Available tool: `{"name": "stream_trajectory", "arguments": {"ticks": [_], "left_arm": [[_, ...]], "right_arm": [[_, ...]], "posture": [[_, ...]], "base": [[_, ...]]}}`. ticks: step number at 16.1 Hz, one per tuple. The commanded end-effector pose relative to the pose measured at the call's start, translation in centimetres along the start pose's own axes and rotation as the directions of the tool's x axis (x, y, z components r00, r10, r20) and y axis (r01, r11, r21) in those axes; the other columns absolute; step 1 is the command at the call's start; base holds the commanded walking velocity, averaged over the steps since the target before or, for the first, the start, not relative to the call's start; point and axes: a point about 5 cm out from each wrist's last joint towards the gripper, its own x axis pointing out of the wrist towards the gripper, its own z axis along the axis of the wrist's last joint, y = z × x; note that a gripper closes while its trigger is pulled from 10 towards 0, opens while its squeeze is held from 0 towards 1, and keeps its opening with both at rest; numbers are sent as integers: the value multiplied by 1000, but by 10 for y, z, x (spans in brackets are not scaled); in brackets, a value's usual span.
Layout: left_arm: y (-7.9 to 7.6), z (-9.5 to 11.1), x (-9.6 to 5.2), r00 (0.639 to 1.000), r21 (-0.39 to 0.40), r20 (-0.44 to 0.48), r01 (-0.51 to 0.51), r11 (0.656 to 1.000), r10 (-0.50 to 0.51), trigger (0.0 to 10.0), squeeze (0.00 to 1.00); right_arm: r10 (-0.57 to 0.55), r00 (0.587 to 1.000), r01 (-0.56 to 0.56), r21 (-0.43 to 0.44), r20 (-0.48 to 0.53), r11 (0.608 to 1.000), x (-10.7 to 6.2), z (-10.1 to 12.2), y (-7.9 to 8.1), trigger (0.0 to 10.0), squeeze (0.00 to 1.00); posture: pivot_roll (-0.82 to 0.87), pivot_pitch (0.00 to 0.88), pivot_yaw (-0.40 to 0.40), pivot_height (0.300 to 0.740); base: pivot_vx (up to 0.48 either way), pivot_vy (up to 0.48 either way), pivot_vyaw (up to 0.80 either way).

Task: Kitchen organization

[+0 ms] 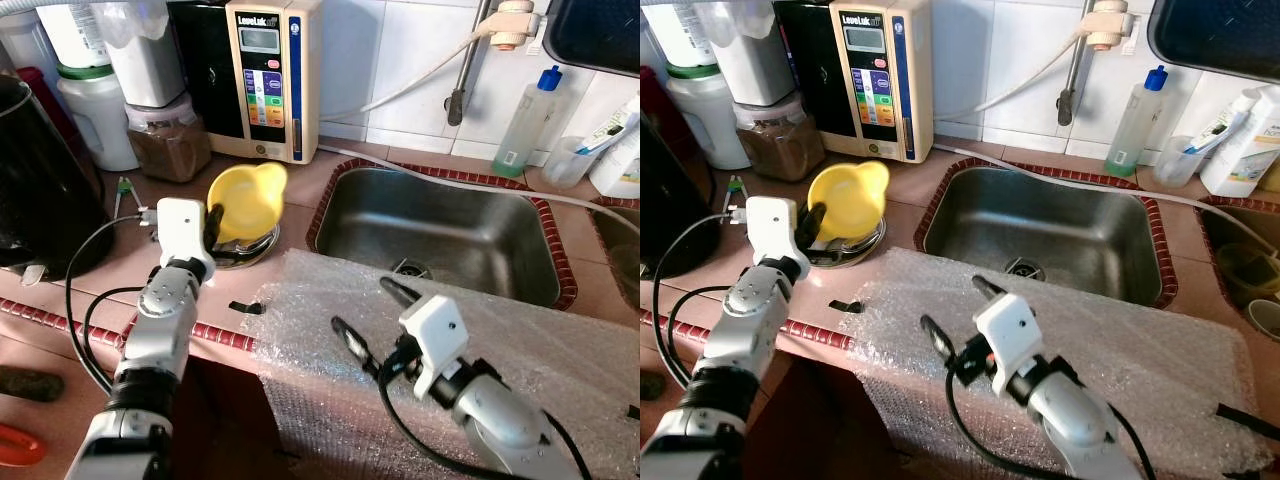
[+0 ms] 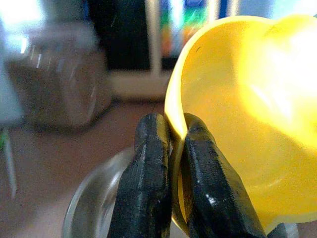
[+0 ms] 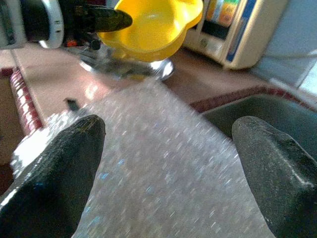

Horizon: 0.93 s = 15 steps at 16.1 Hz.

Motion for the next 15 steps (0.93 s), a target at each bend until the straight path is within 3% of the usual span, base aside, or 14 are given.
{"name": "stream_trajectory", "arguments": {"ticks": [1,2,3,6,9,11,12,15], "left_arm": [[-9,14,0,995,57,82,50,997,-55,0,0],[-15,18,-3,989,91,119,78,993,-89,0,0],[-29,25,-9,970,144,175,144,979,-169,0,0],[-52,24,-21,937,189,208,245,951,-283,0,0],[-70,24,-28,911,172,220,316,933,-349,0,0],[-89,29,-33,882,152,257,368,918,-396,0,0],[-92,29,-33,885,136,254,367,920,-391,0,0],[-94,29,-34,885,122,255,370,921,-390,0,0]], "right_arm": [[-40,999,40,-19,17,999,0,3,-7,10000,1000],[-52,998,53,-21,29,998,1,5,-10,10000,1000],[-78,995,78,-6,57,997,3,10,-14,10000,867],[-107,990,104,35,89,994,6,16,-18,10000,0],[-146,984,135,98,106,986,10,17,-20,10000,0],[-258,960,235,180,111,955,18,16,-30,10000,0],[-308,944,276,226,121,934,23,18,-35,10000,0],[-346,931,312,237,118,920,30,18,-40,10000,0]], "posture": [[58,0,7,740],[57,0,6,740],[57,0,4,740],[52,0,2,740],[51,0,8,740],[51,0,13,740],[49,0,19,740],[47,0,21,740]], "base": [[0,0,0],[0,0,0],[0,0,0],[0,0,0],[0,0,0],[0,0,0],[0,0,0],[0,0,0]]}}
